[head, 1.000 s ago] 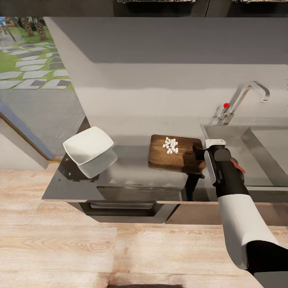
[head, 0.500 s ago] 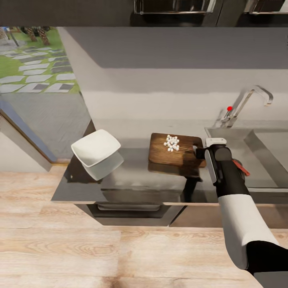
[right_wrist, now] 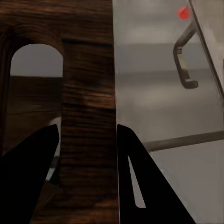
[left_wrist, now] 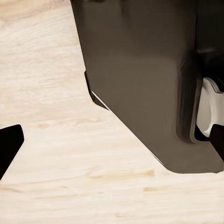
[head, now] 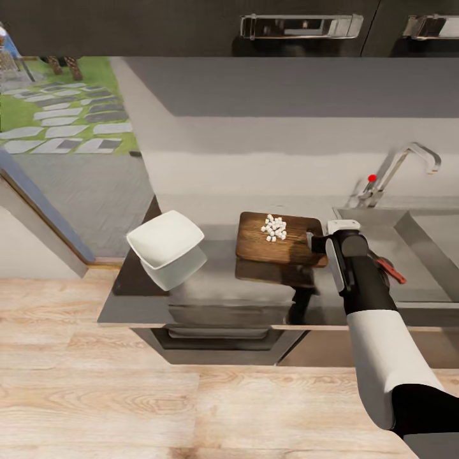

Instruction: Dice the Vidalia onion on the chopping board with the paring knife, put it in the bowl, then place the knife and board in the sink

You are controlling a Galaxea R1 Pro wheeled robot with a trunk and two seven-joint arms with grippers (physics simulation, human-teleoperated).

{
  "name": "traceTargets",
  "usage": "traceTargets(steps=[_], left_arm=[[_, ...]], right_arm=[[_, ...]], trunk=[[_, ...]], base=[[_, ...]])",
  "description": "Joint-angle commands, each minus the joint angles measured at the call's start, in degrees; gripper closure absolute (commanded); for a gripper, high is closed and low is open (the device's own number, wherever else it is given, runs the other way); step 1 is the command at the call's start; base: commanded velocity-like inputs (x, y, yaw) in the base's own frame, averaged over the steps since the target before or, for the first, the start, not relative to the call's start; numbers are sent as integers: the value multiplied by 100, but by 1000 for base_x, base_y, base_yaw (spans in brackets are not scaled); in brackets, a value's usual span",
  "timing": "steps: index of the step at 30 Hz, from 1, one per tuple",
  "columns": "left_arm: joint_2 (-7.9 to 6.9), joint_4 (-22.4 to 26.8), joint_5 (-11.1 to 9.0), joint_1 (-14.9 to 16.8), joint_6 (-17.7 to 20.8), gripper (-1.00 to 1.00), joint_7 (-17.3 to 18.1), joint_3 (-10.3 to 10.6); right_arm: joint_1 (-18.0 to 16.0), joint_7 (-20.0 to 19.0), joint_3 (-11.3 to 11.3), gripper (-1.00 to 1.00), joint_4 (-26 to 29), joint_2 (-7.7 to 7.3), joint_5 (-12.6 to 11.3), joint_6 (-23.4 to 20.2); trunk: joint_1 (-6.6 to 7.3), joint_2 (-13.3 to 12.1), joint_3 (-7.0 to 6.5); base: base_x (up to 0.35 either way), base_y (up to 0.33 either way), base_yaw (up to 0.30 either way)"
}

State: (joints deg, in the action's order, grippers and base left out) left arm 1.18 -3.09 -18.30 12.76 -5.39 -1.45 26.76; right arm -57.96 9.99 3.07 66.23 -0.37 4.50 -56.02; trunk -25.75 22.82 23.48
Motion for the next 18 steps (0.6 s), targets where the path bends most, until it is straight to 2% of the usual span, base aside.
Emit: traceTargets(steps=[1, 18], left_arm=[[6, -25, -42, 8, -41, -100, -4, 48], [-4, -15, -42, 7, -41, -100, -4, 48]], right_arm=[[-5, -23, -4, 100, 4, 0, 42, -31], [-5, -23, -8, 100, 4, 2, 34, -31]], trunk=[[-3, 10, -1], [-3, 10, -155]], base=[[0, 230, 0], [0, 235, 0]])
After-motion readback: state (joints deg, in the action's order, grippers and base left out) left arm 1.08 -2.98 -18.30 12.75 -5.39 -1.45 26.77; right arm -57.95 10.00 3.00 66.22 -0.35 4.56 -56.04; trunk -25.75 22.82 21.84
